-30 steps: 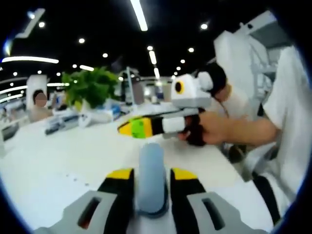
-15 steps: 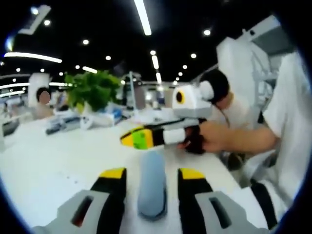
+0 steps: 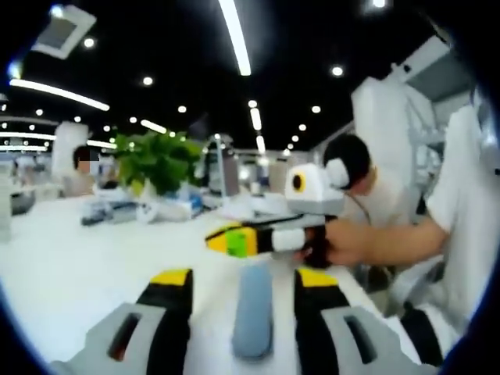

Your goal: Pick up the paper insert the paper into the punch align the paper edges press the punch to punch holes

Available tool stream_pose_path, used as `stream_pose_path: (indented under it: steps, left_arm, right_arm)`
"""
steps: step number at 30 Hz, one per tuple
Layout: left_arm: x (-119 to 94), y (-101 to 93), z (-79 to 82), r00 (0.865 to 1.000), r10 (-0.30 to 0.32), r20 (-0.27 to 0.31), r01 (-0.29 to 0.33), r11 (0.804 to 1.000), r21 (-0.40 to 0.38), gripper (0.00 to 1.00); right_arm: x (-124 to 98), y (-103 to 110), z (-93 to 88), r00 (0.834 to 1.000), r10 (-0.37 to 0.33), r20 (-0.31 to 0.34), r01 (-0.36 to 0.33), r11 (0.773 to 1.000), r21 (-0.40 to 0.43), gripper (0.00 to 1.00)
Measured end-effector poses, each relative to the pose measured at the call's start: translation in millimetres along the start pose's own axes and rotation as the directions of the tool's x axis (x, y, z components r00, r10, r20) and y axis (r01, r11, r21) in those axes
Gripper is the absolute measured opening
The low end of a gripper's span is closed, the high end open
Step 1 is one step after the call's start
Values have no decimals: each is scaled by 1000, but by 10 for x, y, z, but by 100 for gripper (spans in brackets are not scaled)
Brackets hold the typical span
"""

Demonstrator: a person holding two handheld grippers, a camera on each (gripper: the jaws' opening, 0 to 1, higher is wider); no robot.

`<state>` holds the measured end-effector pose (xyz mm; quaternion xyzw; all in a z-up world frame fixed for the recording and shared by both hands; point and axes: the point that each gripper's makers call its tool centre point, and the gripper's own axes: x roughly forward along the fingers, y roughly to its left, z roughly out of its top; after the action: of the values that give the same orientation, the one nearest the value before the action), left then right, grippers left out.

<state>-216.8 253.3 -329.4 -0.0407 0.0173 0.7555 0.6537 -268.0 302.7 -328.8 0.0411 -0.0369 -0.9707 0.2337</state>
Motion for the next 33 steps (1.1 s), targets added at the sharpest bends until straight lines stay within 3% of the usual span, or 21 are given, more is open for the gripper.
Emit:
stream_pose_path:
  steps: [2, 6, 12, 16, 18, 22, 25, 28, 30, 33]
  left_arm:
    - [4, -16, -1, 1000, -13, -5, 13, 1000, 9, 53]
    - [8, -69, 212, 998, -23, 64, 24, 1000, -15, 54]
    - [-36, -72, 414, 997, -9, 79, 9, 1000, 4, 57]
    - [-209, 14, 699, 988, 46, 146, -48, 999, 12, 59]
    - [-397, 48, 753, 984, 88, 154, -93, 995, 28, 58]
    - [-747, 54, 635, 981, 135, 141, -141, 990, 27, 58]
    - [-1022, 90, 368, 978, 181, 102, -182, 983, -4, 58]
    - [-1234, 109, 28, 975, 223, 12, -223, 975, -2, 58]
    - [-1339, 140, -94, 971, 240, 1, -240, 971, -27, 58]
    - [-1375, 166, -142, 969, 248, -12, -248, 968, -39, 55]
  right_arm:
    - [0, 19, -4, 1000, 1, -5, -1, 1000, -3, 15]
    - [-3, 32, 2, 1000, 2, -3, -2, 1000, -1, 15]
    - [-9, 36, 8, 1000, 0, -1, 0, 1000, 15, 15]
    - [-14, 58, 11, 1000, 5, 0, -5, 1000, 16, 16]
    - [-17, 61, 13, 1000, 4, 2, -4, 1000, 14, 16]
    - [-20, 56, 25, 1000, 5, 10, -5, 1000, 23, 17]
    - [-29, 42, 27, 1000, -7, 9, 7, 1000, 20, 20]
    - [-41, 24, 26, 1000, -20, 8, 20, 1000, 12, 23]
    - [-47, 38, 28, 1000, -13, 8, 13, 1000, 17, 25]
    - [-50, 45, 29, 1000, -15, 8, 15, 1000, 4, 26]
